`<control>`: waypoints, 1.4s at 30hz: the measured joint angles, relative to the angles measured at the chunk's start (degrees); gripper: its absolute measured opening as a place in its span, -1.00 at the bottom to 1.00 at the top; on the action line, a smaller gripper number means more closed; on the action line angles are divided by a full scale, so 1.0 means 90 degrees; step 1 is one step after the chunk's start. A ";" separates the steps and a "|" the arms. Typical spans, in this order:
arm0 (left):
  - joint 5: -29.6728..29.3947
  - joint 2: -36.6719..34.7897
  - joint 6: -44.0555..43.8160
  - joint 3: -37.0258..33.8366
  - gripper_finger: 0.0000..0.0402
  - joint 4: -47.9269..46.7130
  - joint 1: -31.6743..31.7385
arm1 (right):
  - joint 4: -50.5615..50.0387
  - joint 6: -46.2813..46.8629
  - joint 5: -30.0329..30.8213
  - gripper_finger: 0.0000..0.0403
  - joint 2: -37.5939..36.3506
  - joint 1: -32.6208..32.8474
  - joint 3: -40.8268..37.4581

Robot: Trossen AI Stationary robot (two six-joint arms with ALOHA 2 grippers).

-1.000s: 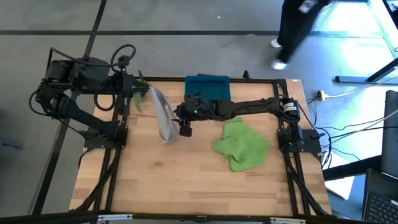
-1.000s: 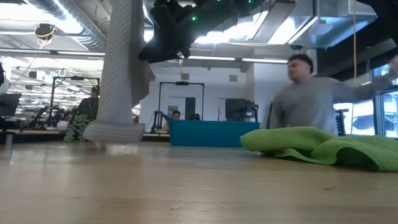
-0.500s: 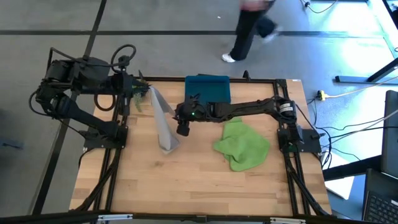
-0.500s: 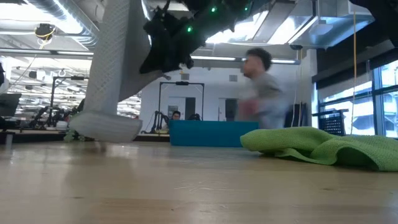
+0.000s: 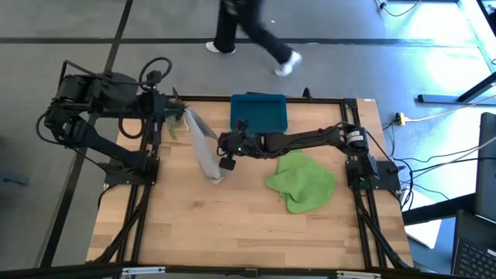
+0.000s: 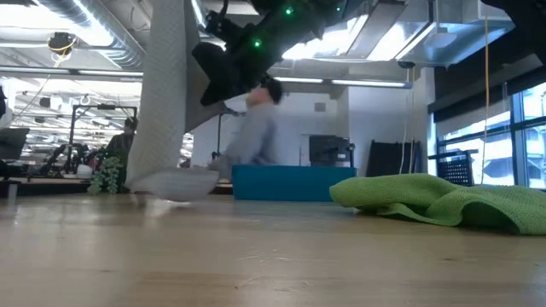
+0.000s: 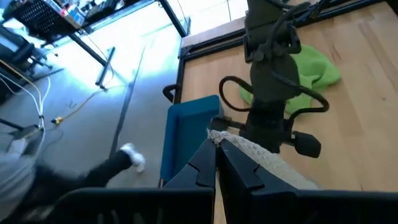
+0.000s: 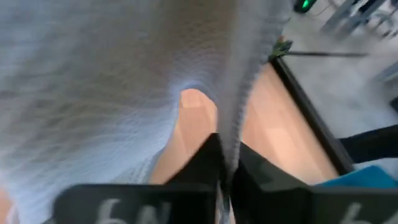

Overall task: Roll microfiber towels into tight, uniform cylinder then place into a basket
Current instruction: Roll the gray microfiber cloth

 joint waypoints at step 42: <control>-0.2685 -0.0081 -0.2487 -0.1489 -1.00 -0.0349 0.0002 | -0.2571 0.1506 0.0724 -0.98 -0.3761 0.0768 0.0007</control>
